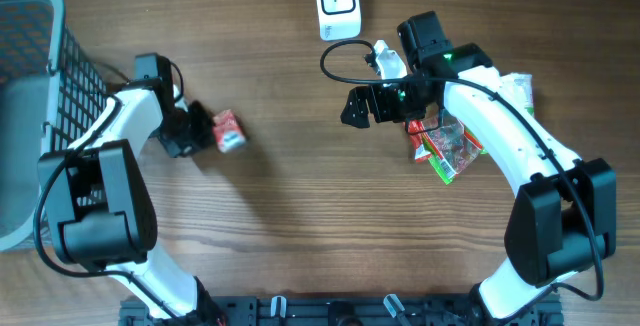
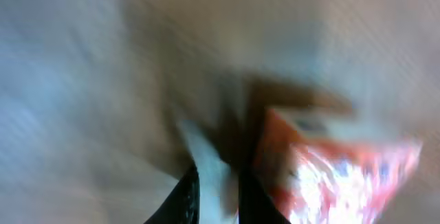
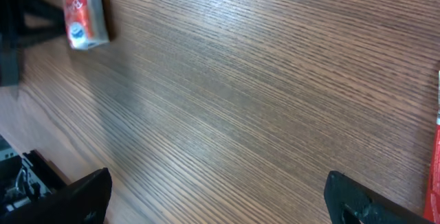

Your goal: Scan the item barcode

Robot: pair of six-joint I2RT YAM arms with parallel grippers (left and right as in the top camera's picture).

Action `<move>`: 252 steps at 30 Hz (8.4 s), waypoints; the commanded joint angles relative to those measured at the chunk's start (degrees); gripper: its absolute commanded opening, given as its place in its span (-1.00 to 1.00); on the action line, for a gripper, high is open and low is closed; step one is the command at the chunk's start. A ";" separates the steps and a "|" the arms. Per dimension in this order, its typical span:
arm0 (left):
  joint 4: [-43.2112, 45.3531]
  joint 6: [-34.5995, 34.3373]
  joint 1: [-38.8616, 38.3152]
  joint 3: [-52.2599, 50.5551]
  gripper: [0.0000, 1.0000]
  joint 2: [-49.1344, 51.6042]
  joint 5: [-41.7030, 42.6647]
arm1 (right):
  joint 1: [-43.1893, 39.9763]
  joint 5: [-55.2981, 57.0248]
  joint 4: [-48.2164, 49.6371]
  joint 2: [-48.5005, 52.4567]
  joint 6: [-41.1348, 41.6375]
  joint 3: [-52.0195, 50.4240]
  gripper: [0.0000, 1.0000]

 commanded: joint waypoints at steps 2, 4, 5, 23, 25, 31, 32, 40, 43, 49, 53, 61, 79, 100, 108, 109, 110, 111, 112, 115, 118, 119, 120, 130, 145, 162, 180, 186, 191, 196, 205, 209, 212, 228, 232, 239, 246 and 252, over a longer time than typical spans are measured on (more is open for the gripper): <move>-4.87 0.61 -5.66 -0.55 -0.68 0.63 13.33 | 0.22 0.35 0.20 -0.63 0.00 0.31 0.99; -4.66 0.98 -10.34 -0.52 -0.69 0.63 13.33 | 0.22 0.33 0.17 -0.63 0.00 0.31 1.00; -4.66 0.98 -11.82 -0.46 -0.77 0.59 13.22 | 0.22 0.33 0.17 -0.63 0.02 0.31 0.99; 4.94 -0.94 -6.23 4.66 -0.28 -7.93 -16.39 | 0.22 0.35 2.93 -0.63 17.99 0.31 0.99; 7.78 -0.96 -6.25 3.61 -0.35 -7.39 -16.85 | 0.22 0.35 4.74 -0.63 17.99 0.31 0.99; 10.84 -1.64 -6.36 1.25 -0.71 -1.84 -15.58 | 0.22 0.35 7.96 -0.63 17.99 0.31 0.99; 10.54 -1.64 -6.36 0.90 -0.74 -0.63 -13.94 | 0.22 0.35 7.96 -0.63 17.99 0.31 0.99; 2.93 -3.41 -9.49 0.37 -0.86 0.68 5.33 | 0.22 0.35 7.96 -0.63 17.99 0.31 0.99; 0.70 -3.34 -14.84 0.37 -0.87 0.68 6.40 | 0.22 0.35 7.96 -0.63 17.99 0.31 1.00; 6.97 -6.78 -25.75 0.37 -0.83 0.68 6.34 | 0.22 0.35 7.96 -0.63 17.99 0.31 0.99; 11.76 -7.45 -28.85 0.37 -0.73 0.68 6.14 | 0.22 0.33 9.18 -0.63 18.03 0.31 0.99; 7.10 -5.44 -23.52 0.39 -0.84 -1.49 4.94 | 0.31 0.92 9.22 -0.63 22.25 0.26 0.18; 4.48 -2.86 -7.48 0.37 1.00 -10.80 -5.07 | 16.79 27.08 7.74 10.27 20.92 0.24 0.18; 4.55 -2.84 -7.32 0.37 1.00 -10.80 -5.09 | 7.56 2.19 9.90 11.72 14.64 -4.44 -0.24; 4.55 -2.84 -7.32 0.37 1.00 -10.80 -5.09 | 7.78 1.14 14.38 11.74 14.91 -7.56 -0.25; 4.55 -2.84 -7.32 0.37 1.00 -10.80 -5.09 | 7.78 1.18 15.61 11.74 14.91 -8.44 -0.24; 4.55 -2.84 -7.32 0.37 1.00 -10.80 -5.09 | 7.78 1.16 16.79 11.76 14.99 -9.42 -0.24; 4.55 -2.84 -7.32 0.37 1.00 -10.80 -5.09 | 7.78 1.11 17.40 11.82 15.06 -10.03 -0.24; 4.55 -2.84 -7.32 0.37 1.00 -10.80 -5.09 | 7.78 0.92 18.12 11.82 15.58 -10.95 -0.25; 4.55 -2.84 -7.32 0.37 1.00 -10.80 -5.09 | 7.78 0.72 19.78 11.82 16.52 -12.37 -0.22; 4.55 -2.84 -7.32 0.37 1.00 -10.80 -5.09 | 7.65 0.68 19.91 11.80 19.56 -12.22 -0.62; 4.55 -2.84 -7.32 0.37 1.00 -10.80 -5.09 | 7.56 0.31 19.87 11.74 20.24 -11.96 -0.86; 4.55 -2.84 -7.32 0.37 1.00 -10.80 -5.09 | 7.54 -0.70 19.89 11.65 19.82 -11.39 -0.91; 4.55 -2.84 -7.32 0.37 1.00 -10.80 -5.09 | 7.48 -10.62 16.81 1.20 24.46 -10.49 -0.91; 4.55 -2.84 -7.32 0.37 1.00 -10.80 -5.09 | 9.73 -14.73 8.13 0.98 59.80 -14.56 -0.91; 6.45 2.21 -7.48 0.37 -0.01 -10.93 18.45 | 9.70 -16.39 15.45 0.96 42.07 -14.25 -0.91; 7.89 3.34 -14.80 0.39 0.22 -17.88 29.00 | 9.77 -27.12 37.22 0.96 70.58 -14.27 -0.91; 7.61 3.15 -15.47 0.39 0.47 -18.14 23.23 | 9.81 -29.83 39.50 0.96 71.08 -14.27 -0.91; 5.60 3.10 -15.47 0.39 0.48 -18.14 22.40 | 9.81 -28.96 44.78 0.96 77.75 -14.27 -0.91; 5.25 3.10 -15.47 0.39 0.40 -18.18 22.38 | 9.84 -23.41 45.24 0.96 81.31 -14.27 -0.91; 5.25 1.62 -15.47 0.39 -0.49 -18.18 22.38 | 9.84 -21.97 45.46 0.96 81.55 -14.27 -0.91; 5.20 1.62 -15.47 0.37 -0.75 -18.18 19.93 | 9.84 -21.66 46.03 0.96 76.87 -14.27 -0.34; 5.01 1.62 -15.47 0.37 -0.92 -18.16 15.30 | 9.84 -19.98 44.37 0.96 67.54 -14.27 0.01; -13.22 -0.17 -22.82 0.37 -0.92 -14.47 -3.30 | 7.52 6.75 13.35 -19.43 23.34 -13.31 0.47; -12.35 -2.54 -28.61 0.37 -0.92 -8.98 -3.78 | 7.52 7.39 10.99 -20.22 24.85 -13.40 0.56; -7.56 -4.44 -33.27 0.37 -0.69 -2.62 -3.78 | 7.56 9.20 10.01 -19.91 26.40 -13.49 0.61; -7.26 -4.39 -32.59 0.90 -0.31 -2.75 -3.54 | 7.56 9.22 9.75 -19.91 26.40 -13.53 0.67; -7.41 -4.39 -31.32 1.79 -0.09 -2.75 -2.19 | 7.56 9.20 9.55 -19.91 26.86 -13.57 0.72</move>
